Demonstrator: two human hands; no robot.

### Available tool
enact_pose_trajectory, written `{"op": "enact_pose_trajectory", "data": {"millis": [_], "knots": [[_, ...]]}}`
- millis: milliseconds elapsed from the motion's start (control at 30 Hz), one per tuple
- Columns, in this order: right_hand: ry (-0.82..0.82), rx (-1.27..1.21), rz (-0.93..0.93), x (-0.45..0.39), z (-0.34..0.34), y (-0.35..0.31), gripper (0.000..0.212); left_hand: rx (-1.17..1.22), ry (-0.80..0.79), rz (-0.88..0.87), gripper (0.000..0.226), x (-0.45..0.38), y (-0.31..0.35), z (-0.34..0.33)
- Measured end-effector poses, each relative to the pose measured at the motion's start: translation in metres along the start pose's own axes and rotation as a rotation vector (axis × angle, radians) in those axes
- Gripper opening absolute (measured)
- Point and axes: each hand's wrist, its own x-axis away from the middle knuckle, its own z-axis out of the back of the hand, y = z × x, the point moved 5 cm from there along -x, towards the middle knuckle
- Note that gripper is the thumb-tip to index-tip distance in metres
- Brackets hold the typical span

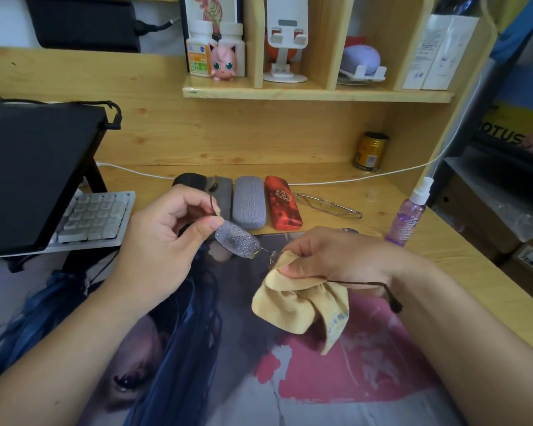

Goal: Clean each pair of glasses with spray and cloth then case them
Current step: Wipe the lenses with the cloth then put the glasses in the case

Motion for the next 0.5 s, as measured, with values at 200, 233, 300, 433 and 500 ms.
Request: {"op": "enact_pose_trajectory", "data": {"millis": [200, 233, 300, 433, 500], "knots": [[-0.074, -0.155, -0.002, -0.0011, -0.0004, 0.0035, 0.029, 0.044, 0.012, 0.035, 0.024, -0.0017, -0.0013, 0.0004], [-0.056, -0.148, -0.021, -0.0027, -0.0012, 0.0054, 0.028, 0.047, 0.006, 0.041, 0.025, -0.0016, -0.0016, 0.0002], [-0.008, -0.113, -0.038, -0.0038, -0.0027, 0.0062, 0.018, 0.045, -0.005, 0.047, 0.025, -0.001, -0.0024, -0.0013], [0.091, 0.002, -0.005, -0.0017, 0.004, 0.0007, 0.018, 0.031, -0.009, 0.049, 0.025, 0.0, -0.0035, -0.0022], [0.084, 0.034, 0.009, -0.0012, 0.005, -0.0002, 0.022, 0.032, -0.005, 0.046, 0.023, 0.0002, -0.0031, -0.0023]]}}
